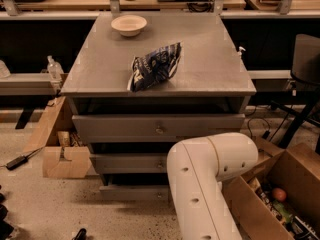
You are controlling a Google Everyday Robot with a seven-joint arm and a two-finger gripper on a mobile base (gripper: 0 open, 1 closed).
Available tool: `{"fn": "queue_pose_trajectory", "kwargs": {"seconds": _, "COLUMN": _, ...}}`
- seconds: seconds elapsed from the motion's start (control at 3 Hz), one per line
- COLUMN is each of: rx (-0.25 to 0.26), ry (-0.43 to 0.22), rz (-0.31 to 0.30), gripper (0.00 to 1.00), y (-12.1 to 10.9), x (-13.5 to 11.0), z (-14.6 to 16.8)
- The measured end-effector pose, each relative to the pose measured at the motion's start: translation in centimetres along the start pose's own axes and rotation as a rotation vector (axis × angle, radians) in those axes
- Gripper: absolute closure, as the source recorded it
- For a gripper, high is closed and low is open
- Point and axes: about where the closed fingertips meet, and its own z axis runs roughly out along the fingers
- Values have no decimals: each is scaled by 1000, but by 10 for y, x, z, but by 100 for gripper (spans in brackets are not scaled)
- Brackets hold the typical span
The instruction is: Open bottom drawer
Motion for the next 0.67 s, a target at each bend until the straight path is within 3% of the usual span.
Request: {"fn": "queue_pose_trajectory", "kwargs": {"seconds": 0.67, "rx": 0, "ry": 0, "rz": 0, "gripper": 100, "y": 0, "x": 0, "z": 0}}
